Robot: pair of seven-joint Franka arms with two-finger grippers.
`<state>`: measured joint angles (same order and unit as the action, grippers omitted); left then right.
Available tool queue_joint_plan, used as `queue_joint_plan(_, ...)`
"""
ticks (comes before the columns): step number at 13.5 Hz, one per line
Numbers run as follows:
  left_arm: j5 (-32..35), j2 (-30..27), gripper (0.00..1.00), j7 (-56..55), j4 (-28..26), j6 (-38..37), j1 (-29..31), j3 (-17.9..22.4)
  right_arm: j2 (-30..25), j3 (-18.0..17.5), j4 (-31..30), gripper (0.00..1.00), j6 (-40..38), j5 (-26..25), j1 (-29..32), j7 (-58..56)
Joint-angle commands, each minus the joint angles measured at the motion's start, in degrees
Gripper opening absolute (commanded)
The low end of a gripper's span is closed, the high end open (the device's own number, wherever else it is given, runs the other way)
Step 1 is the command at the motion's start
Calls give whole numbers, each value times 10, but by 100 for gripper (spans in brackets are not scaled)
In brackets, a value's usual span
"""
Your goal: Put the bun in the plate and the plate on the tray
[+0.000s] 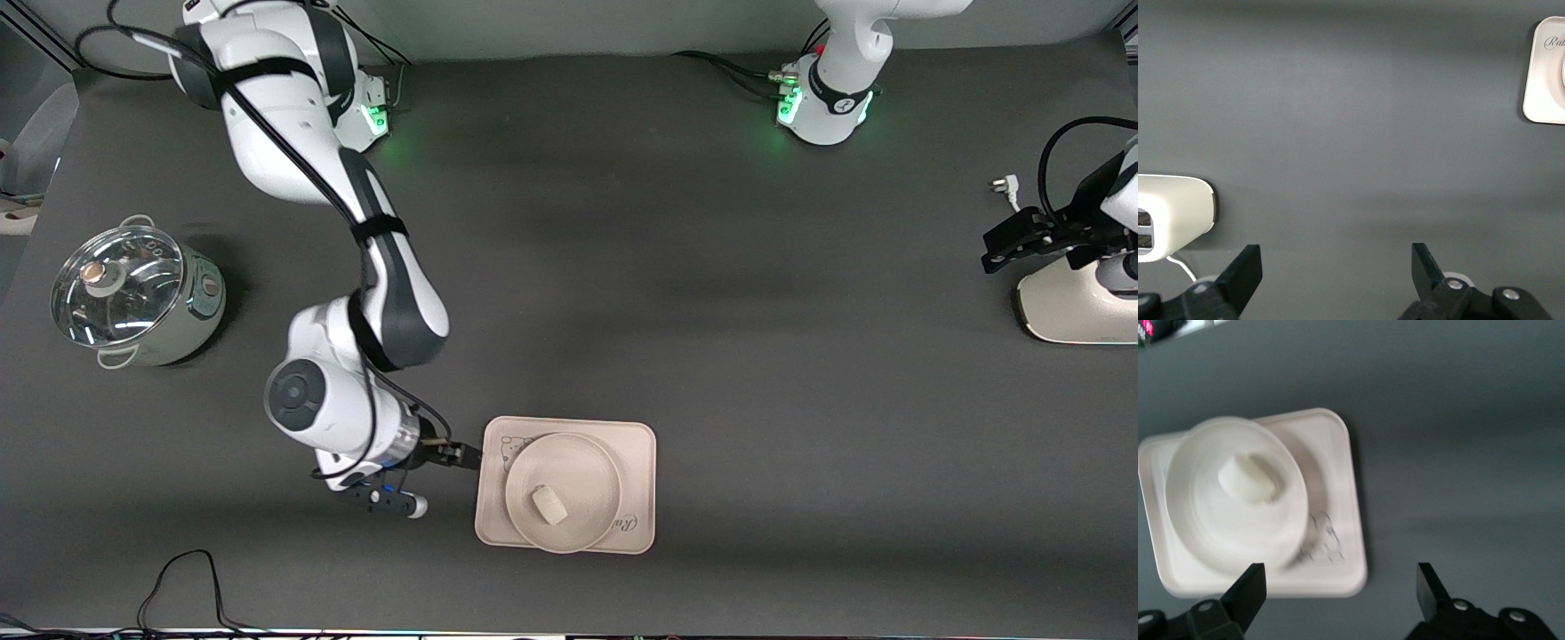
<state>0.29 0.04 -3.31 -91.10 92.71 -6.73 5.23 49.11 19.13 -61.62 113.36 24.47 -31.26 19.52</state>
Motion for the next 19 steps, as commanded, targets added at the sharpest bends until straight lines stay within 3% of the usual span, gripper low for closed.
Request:
queue_joint_plan(1, -5, -1, 100, 8, 6, -10, -7, 5, -108, 28, -99, 100, -42, -21, -3, -94)
queue_joint_plan(4, -5, -1, 100, 8, 6, -10, -7, 6, -217, 58, -183, 100, -67, -62, -6, -152)
queue_joint_plan(6, -5, -2, 100, 8, 6, -10, -7, 5, -255, 66, -185, 100, -116, -101, -2, -158)
queue_joint_plan(10, -5, -2, 100, 8, 6, -10, -7, 5, -306, 104, -185, 100, -173, -115, -4, -161)
queue_joint_plan(12, -5, -2, 100, 8, 6, -10, -7, 5, -332, 107, -186, 100, -190, -153, 0, -182)
queue_joint_plan(14, -5, -2, 100, 8, 6, -10, -7, 6, -359, 101, -208, 100, -207, -157, 12, -183)
queue_joint_plan(15, -5, -2, 100, 7, 6, -10, -7, 6, -390, 74, -233, 100, -205, -171, 40, -183)
queue_joint_plan(18, -5, -2, 100, 7, 6, -10, -7, 6, -469, -95, -311, 100, -203, -222, 195, -188)
queue_joint_plan(19, -5, -2, 100, 6, 6, -10, -7, 6, -487, -129, -335, 100, -200, -224, 230, -188)
